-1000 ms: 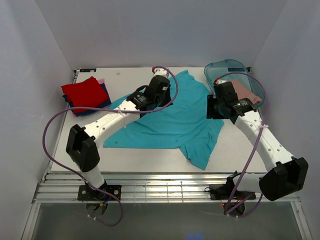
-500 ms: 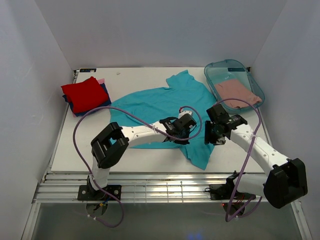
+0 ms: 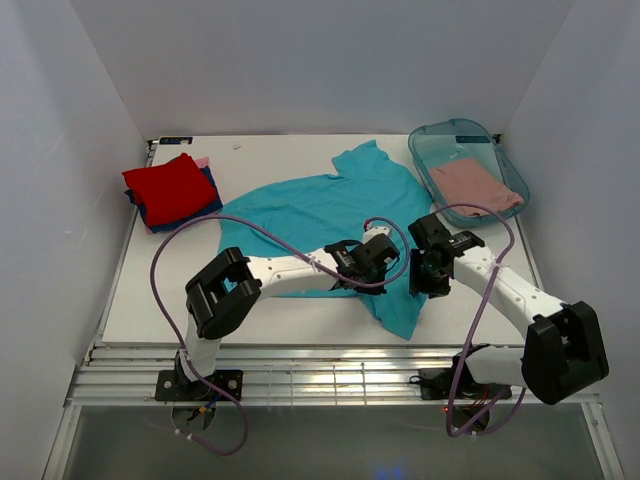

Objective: Fold and stack the t-shirts
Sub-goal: Flatten out the tshirt

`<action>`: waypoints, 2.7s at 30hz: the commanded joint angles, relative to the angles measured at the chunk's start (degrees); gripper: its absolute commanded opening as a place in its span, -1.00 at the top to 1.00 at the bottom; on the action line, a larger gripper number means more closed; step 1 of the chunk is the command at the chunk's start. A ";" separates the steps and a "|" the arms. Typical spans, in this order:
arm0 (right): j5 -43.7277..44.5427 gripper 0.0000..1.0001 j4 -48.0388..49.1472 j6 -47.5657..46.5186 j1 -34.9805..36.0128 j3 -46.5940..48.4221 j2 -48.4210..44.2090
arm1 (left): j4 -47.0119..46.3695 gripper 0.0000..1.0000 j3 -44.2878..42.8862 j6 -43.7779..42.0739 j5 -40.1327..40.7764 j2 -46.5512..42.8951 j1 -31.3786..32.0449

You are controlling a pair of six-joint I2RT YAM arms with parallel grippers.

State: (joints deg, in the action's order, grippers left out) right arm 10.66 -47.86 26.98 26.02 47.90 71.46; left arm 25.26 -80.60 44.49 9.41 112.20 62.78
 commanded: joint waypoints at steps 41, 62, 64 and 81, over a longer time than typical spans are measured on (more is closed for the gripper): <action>4.46 0.85 6.20 -8.43 -11.25 3.95 27.94 | 2.08 1.00 10.46 4.55 2.81 -7.08 3.48; 13.69 0.77 1.19 -12.83 -10.91 18.89 13.55 | 33.17 0.62 9.03 23.26 32.17 -28.33 4.28; 12.12 0.62 -0.47 -11.87 -9.59 19.25 7.48 | 43.43 0.01 13.16 34.82 35.49 -35.01 1.48; 0.95 0.07 -2.94 -2.11 -4.05 3.87 -3.17 | 42.17 -0.96 39.20 36.91 31.19 -49.46 -15.57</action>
State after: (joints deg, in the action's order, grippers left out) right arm 12.60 -50.94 22.74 21.65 51.72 69.67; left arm 70.63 -41.12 83.09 37.15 62.26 49.45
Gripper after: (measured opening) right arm 0.462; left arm 0.978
